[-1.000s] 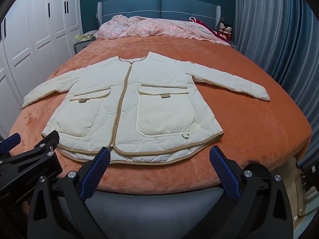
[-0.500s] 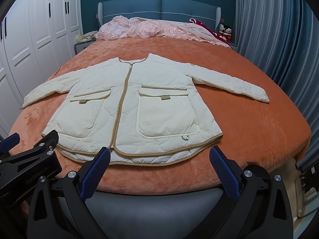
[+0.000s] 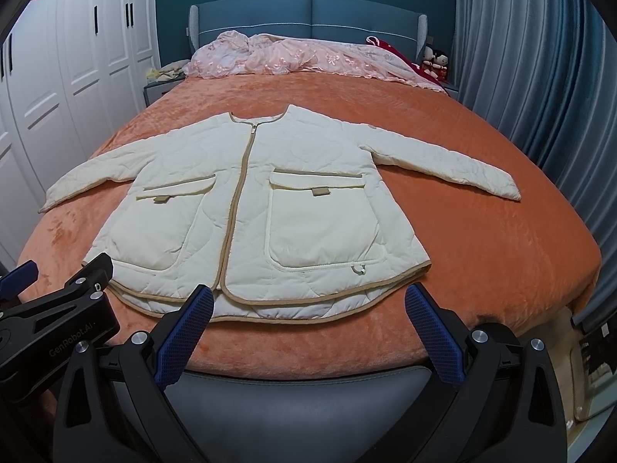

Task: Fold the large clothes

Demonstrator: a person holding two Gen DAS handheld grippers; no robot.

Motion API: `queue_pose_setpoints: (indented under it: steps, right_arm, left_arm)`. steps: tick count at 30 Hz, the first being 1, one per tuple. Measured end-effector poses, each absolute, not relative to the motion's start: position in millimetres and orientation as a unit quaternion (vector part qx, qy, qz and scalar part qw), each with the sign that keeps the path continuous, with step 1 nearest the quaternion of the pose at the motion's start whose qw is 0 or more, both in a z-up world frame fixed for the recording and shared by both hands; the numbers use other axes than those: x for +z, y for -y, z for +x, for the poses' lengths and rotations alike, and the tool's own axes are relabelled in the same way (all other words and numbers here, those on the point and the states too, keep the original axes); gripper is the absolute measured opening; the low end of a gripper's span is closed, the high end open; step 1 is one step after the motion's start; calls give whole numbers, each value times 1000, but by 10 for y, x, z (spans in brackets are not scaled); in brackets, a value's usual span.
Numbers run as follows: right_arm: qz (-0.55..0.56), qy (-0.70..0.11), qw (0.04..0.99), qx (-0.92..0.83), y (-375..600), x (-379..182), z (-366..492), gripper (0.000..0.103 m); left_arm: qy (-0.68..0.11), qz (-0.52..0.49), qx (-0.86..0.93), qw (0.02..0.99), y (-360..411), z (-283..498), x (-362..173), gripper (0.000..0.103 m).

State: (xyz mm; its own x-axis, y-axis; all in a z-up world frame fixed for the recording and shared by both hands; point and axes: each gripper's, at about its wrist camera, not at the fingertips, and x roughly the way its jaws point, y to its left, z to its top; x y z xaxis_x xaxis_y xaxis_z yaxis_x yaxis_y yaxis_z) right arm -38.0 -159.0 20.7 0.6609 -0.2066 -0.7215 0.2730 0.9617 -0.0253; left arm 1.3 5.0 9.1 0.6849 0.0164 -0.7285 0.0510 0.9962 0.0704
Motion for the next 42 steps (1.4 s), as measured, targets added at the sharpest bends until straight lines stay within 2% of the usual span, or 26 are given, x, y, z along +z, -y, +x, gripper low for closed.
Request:
queue_pose_setpoints:
  steps: [42]
  right_arm:
    - [46, -401, 906, -125, 1511, 80, -400, 98]
  left_arm:
    - [-402, 41, -2, 915, -93, -25, -12, 98]
